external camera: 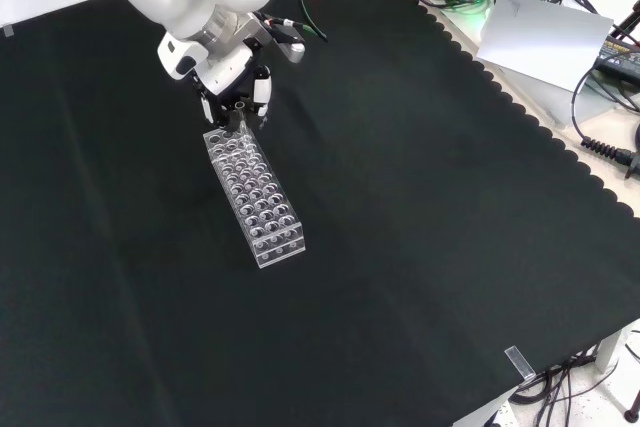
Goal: Pick up the test tube.
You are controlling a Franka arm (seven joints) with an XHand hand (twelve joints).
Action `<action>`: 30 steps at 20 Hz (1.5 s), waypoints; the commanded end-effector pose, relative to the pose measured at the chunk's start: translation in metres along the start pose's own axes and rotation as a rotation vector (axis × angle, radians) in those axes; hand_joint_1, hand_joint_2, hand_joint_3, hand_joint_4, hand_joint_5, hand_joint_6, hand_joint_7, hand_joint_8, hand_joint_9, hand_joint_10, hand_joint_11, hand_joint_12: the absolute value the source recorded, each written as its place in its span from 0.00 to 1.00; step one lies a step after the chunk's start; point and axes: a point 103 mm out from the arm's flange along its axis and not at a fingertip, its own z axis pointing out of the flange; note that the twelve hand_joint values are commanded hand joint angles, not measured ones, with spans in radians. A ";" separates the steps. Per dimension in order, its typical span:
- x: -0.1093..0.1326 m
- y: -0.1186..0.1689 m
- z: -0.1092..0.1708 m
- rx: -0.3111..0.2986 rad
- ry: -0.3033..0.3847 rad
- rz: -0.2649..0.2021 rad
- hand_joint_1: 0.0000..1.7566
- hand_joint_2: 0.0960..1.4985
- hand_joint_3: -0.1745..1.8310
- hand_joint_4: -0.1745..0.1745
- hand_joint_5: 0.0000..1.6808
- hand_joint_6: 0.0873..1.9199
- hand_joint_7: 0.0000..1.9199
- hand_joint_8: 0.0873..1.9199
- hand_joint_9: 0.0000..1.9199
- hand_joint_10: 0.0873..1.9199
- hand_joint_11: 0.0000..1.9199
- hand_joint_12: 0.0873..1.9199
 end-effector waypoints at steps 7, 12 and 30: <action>0.011 0.000 -0.007 -0.100 0.130 0.050 0.75 0.37 0.46 0.00 0.74 0.35 0.68 0.35 0.82 0.33 0.67 0.44; 0.013 -0.003 -0.009 -0.098 0.137 0.047 0.75 0.36 0.47 0.00 0.74 0.35 0.68 0.35 0.82 0.33 0.66 0.44; -0.012 -0.041 -0.069 -0.167 0.232 0.037 0.75 0.35 0.48 0.00 0.75 0.34 0.69 0.34 0.82 0.34 0.67 0.43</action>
